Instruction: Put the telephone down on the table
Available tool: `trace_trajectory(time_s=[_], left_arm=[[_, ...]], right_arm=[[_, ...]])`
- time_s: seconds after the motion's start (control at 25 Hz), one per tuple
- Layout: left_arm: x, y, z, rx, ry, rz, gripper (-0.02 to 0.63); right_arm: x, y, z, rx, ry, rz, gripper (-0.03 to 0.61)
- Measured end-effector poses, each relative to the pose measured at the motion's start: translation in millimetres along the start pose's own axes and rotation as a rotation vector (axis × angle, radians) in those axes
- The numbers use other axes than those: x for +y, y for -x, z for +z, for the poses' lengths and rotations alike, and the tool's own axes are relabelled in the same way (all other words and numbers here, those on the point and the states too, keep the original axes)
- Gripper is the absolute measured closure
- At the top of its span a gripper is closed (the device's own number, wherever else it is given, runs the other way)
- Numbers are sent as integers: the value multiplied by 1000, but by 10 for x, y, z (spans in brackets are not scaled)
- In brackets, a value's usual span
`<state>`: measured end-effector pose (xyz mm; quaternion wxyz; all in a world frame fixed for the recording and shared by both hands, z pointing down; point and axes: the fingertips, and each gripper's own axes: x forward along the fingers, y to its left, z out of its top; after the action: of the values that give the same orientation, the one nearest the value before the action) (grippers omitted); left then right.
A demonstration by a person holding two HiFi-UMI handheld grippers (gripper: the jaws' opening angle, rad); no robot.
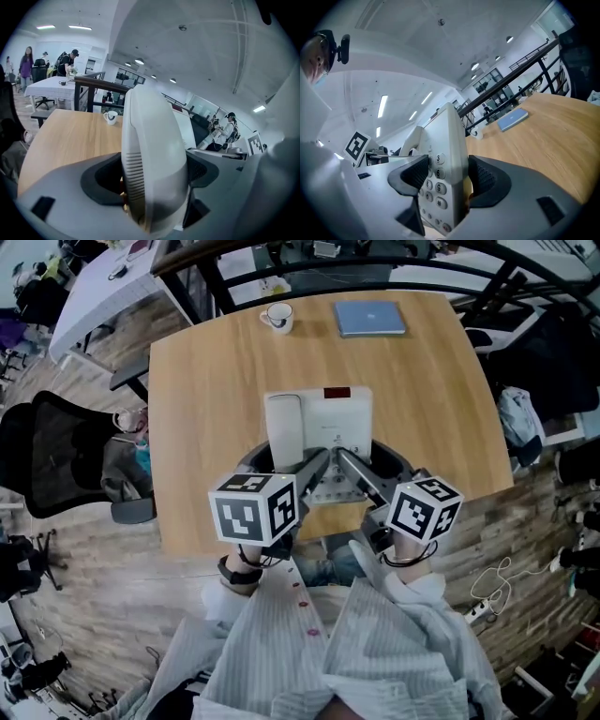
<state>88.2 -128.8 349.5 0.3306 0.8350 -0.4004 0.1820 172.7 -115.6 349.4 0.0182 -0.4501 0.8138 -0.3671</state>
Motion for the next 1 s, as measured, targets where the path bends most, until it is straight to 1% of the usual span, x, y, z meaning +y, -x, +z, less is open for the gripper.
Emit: trace_trajectory(time_s=[0.2, 0.56, 0.8, 1.0], left_arm=[[13, -86, 62, -33, 46, 64, 221], [219, -78, -26, -49, 128, 155, 221], [251, -42, -25, -45, 137, 169, 221], [339, -41, -18, -44, 140, 156, 221]], right_arm=[[-103, -98, 109, 54, 22, 64, 313], [-102, -360, 23, 144, 28, 154, 313], [-69, -394, 13, 158, 20, 165, 313], [-46, -470, -7, 159, 19, 155, 313]])
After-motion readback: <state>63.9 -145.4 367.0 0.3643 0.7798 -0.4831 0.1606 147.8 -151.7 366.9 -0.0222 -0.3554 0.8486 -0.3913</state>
